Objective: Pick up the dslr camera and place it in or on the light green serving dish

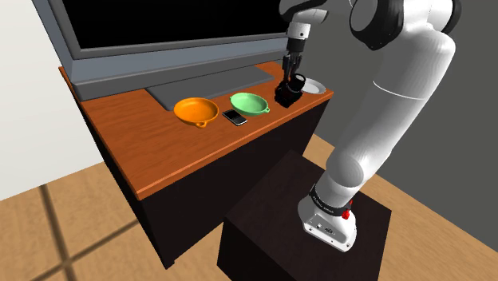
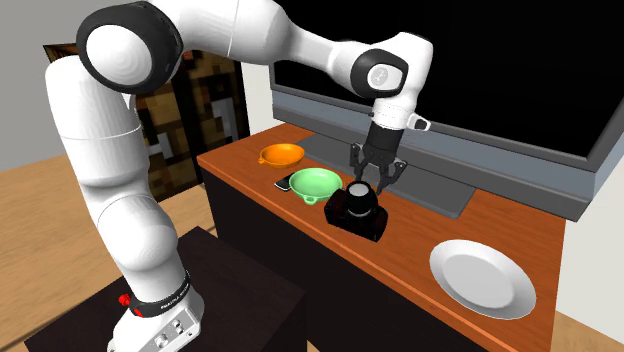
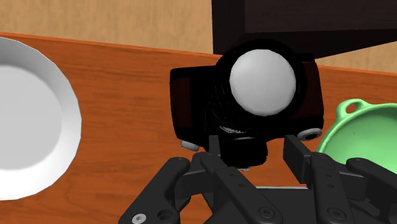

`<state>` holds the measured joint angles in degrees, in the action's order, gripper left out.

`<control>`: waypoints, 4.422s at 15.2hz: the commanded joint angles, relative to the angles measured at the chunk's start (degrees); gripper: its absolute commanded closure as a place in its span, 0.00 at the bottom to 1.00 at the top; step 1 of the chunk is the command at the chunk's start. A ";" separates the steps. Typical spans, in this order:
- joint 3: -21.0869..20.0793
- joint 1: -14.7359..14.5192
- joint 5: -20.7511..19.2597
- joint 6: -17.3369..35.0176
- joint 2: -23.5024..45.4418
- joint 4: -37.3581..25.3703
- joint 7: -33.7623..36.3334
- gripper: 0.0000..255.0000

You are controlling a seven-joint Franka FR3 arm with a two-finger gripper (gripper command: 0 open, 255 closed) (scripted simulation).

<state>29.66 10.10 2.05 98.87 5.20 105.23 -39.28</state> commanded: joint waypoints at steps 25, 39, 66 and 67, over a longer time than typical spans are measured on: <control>-8.89 -8.70 -1.35 -11.41 -11.22 -1.68 18.51 1.00; -11.28 -10.52 -0.74 -3.46 -12.48 7.31 22.56 1.00; -10.98 -10.31 -0.38 -4.40 -10.87 4.87 21.91 0.00; -10.98 -10.31 -0.38 -4.40 -10.88 4.88 21.91 0.00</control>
<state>18.67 -0.21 1.67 94.86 -5.69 110.46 -17.37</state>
